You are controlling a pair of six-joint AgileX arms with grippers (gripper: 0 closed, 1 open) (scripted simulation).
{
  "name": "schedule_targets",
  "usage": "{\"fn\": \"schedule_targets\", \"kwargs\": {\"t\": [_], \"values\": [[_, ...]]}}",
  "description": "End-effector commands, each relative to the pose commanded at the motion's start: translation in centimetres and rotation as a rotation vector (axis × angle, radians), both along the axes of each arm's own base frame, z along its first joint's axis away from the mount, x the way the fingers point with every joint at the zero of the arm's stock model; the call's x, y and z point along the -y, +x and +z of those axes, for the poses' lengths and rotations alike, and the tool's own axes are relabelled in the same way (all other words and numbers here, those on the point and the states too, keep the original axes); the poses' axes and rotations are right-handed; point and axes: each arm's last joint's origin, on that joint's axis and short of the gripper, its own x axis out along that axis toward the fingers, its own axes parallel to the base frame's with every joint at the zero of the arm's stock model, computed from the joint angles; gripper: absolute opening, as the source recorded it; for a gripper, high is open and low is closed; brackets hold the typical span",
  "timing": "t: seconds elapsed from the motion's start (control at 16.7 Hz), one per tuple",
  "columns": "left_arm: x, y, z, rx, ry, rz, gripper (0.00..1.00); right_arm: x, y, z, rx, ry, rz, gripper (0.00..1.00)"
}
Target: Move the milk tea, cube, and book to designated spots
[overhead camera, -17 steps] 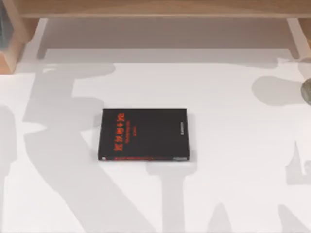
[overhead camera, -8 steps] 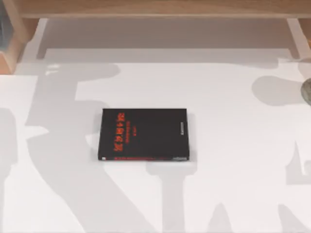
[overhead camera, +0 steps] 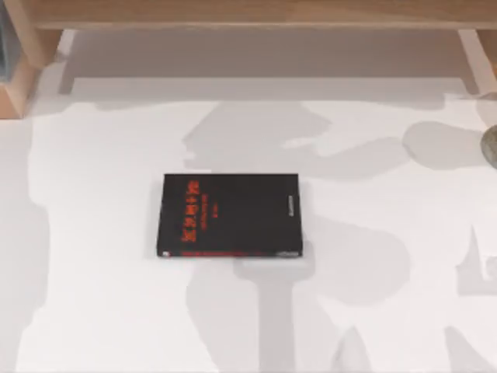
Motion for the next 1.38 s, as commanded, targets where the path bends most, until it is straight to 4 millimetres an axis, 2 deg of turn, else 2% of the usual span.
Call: {"fn": "schedule_targets", "kwargs": {"t": [0.18,0.3,0.48,0.6,0.78,0.96,1.08,1.26,1.38], "values": [[4.6,-4.3,5.1,0.135,0.141,0.123,0.00,0.0,0.0,0.0,0.000,0.000,0.000,1.00],[7.7,-7.2,7.0,0.184,0.192,0.185,0.00,0.0,0.0,0.0,0.000,0.000,0.000,1.00],[12.3,-10.2,7.2,0.165,0.234,0.221,0.00,0.0,0.0,0.0,0.000,0.000,0.000,1.00],[15.7,-11.1,5.4,0.090,0.268,0.196,0.00,0.0,0.0,0.0,0.000,0.000,0.000,1.00],[21.3,-11.4,0.1,-0.094,0.371,0.104,0.00,0.0,0.0,0.0,0.000,0.000,0.000,1.00],[27.2,-12.1,-8.2,-0.330,0.556,-0.030,0.00,0.0,0.0,0.0,0.000,0.000,0.000,1.00],[30.5,-13.8,-14.4,-0.481,0.712,-0.123,0.00,0.0,0.0,0.0,0.000,0.000,0.000,1.00],[33.1,-17.4,-23.1,-0.680,0.970,-0.239,0.00,0.0,0.0,0.0,0.000,0.000,0.000,1.00],[33.5,-19.5,-26.6,-0.756,1.095,-0.286,0.00,0.0,0.0,0.0,0.000,0.000,0.000,1.00]]}}
